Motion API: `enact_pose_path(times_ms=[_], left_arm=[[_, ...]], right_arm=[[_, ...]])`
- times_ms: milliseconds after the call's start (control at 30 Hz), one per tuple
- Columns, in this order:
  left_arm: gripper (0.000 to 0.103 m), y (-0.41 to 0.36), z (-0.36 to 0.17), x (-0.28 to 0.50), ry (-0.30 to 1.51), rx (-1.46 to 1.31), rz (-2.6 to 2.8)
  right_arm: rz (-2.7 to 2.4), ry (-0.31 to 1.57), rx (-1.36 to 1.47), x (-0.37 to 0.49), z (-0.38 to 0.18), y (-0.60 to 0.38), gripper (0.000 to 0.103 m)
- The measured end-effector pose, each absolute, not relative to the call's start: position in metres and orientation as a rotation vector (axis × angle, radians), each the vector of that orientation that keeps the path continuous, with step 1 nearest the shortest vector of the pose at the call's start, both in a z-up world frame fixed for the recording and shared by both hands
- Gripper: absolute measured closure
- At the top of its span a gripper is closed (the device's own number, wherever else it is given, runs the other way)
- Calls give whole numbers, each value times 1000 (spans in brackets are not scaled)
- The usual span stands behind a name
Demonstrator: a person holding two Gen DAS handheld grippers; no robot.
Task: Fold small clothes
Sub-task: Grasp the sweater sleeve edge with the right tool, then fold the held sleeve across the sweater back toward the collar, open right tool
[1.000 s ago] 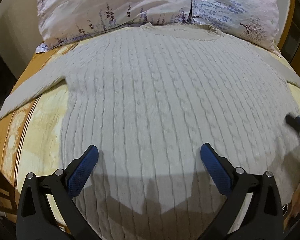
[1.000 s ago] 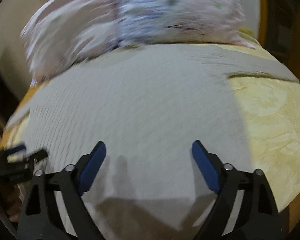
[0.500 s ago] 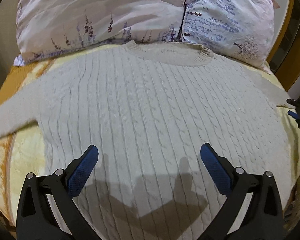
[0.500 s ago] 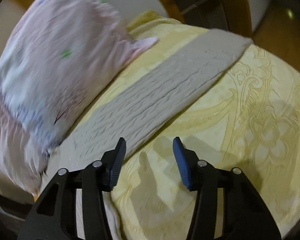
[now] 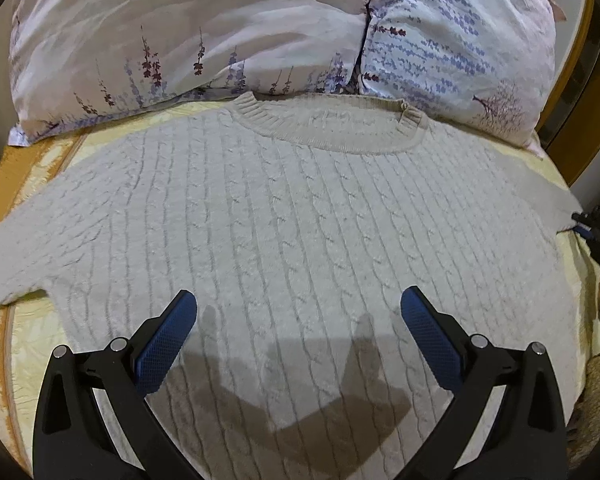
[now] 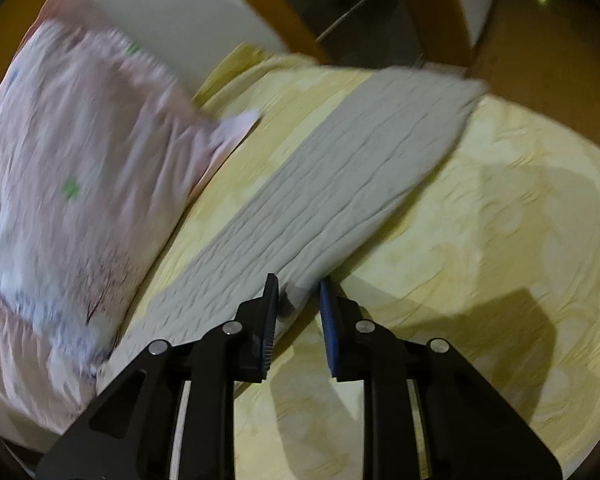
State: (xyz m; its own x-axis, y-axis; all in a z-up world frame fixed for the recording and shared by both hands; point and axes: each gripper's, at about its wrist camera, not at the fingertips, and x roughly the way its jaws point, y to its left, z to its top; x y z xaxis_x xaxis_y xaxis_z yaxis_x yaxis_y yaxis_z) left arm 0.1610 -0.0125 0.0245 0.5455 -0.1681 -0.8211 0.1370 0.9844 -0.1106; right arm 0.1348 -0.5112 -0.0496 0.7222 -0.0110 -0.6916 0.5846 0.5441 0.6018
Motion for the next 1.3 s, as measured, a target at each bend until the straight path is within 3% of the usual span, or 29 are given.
enact_pose_path(times_ms=[133,467,600,767,800,867,933,967,1000,1200,1300], left_arm=[[1,-11,25,165,946,-57,-205],[1,-5,34,178,920,-127,-278],[1,-3,37,178,908,-176,-328],[1,-2,35,177,916,-238,-377],[1,-1,34,177,924,-260,-399],[1,-2,33,178,937,-288,-424],[1,-3,31,178,948,-306,-440],[1,-3,31,179,951,-313,-448],[1,-3,30,179,953,-316,-450],[2,-4,28,181,965,-338,-464],[4,-1,28,182,973,-351,-466]], right_arm=[[-422,685,870,142,-42,-508,92],[-193,550,576,149,42,-407,94],[57,612,446,163,51,-318,94],[268,815,307,171,10,-219,93],[273,847,302,174,0,-211,89],[277,880,368,178,-10,-215,85],[278,880,460,172,-12,-228,65],[265,865,510,166,-12,-239,50],[248,842,549,161,-11,-247,45],[102,792,848,153,-24,-319,46],[66,770,978,150,-37,-347,64]])
